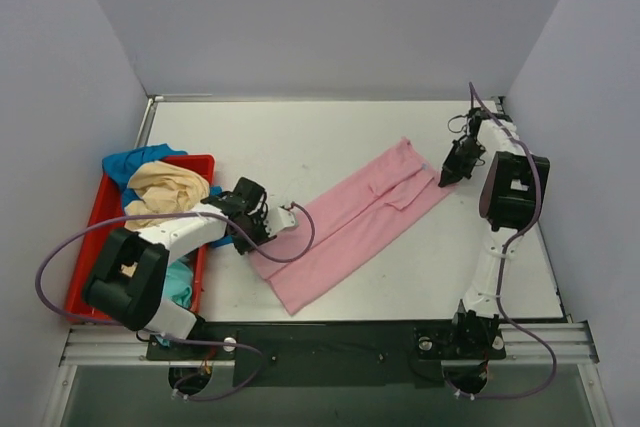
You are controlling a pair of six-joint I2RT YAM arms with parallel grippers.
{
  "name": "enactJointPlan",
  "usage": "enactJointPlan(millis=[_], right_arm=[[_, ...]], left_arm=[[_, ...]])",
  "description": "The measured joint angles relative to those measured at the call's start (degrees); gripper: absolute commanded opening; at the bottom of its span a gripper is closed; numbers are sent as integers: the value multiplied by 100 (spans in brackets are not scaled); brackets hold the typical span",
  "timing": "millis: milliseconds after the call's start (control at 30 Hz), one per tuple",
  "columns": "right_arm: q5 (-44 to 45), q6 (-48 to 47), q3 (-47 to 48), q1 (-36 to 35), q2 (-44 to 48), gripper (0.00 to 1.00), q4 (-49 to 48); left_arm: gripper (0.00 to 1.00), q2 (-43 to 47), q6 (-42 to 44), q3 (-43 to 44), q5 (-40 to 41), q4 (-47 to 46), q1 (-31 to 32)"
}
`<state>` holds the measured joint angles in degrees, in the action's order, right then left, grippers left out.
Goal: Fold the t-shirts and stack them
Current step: Rotate the tshirt 90 degrees
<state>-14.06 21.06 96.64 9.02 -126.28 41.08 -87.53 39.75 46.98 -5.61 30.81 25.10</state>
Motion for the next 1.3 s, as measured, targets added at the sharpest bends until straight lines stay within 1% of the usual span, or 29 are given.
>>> enactJointPlan(millis=[100,233,267,333,400,433,467,500,567,600,667,733,800,900,1000,1067,1133,1167,1200,1233,1300], right_arm=[[-269,116,857,-87,-520,0,157],[-636,479,2509,-389,-1464,0,326],[-697,581,2953,-498,-1729,0,308],[-815,752,3818,-761,-2210,4,195],[-922,876,4168,-1040,-2406,13,-61],[-960,918,4131,-1141,-2400,16,-175],[-984,933,3974,-1287,-2297,21,-350],[-981,938,3757,-1364,-2168,23,-492],[-931,916,3073,-1449,-1705,27,-710],[-874,898,2739,-1432,-1436,29,-750],[-715,870,2267,-1305,-907,29,-802],[-597,844,1993,-1071,-461,31,-894],[-566,828,1928,-841,-232,32,-977],[-647,841,1987,-514,-267,34,-1139],[-892,922,2275,-433,-798,34,-1178],[-1073,1016,2470,-505,-1294,32,-1202],[-1373,1220,2601,-614,-1731,20,-1224],[-1602,1270,2747,-660,-1856,8,-1233],[-1611,1314,2852,-713,-1917,2,-1259],[-1646,1381,2968,-780,-2002,0,-1274],[-1694,1596,3152,-916,-2186,0,-1397]], left_arm=[[36,487,125,-411,-240,254,564],[43,992,136,-629,-796,833,1558],[45,1088,125,-625,-951,901,1705],[47,1364,125,-595,-1300,1082,1875],[48,1687,120,-529,-1495,1263,1882],[48,1812,122,-503,-1532,1322,1880],[48,1980,120,-468,-1572,1410,1875],[48,2098,120,-457,-1591,1447,1875],[51,2378,114,-455,-1609,1532,1875],[53,2494,103,-457,-1606,1541,1873],[53,2651,57,-487,-1576,1486,1873],[54,2708,-26,-546,-1534,1362,1873],[54,2632,-72,-590,-1497,1215,1873],[54,2389,-101,-590,-1460,1029,1873],[54,2166,-68,-588,-1467,929,1875],[54,2094,-31,-588,-1497,898,1880],[54,2074,-4,-588,-1550,870,1882],[54,2065,4,-588,-1576,852,1884],[54,2050,11,-588,-1591,828,1886],[54,2026,13,-586,-1611,800,1886],[54,1965,17,-588,-1622,750,1904]])
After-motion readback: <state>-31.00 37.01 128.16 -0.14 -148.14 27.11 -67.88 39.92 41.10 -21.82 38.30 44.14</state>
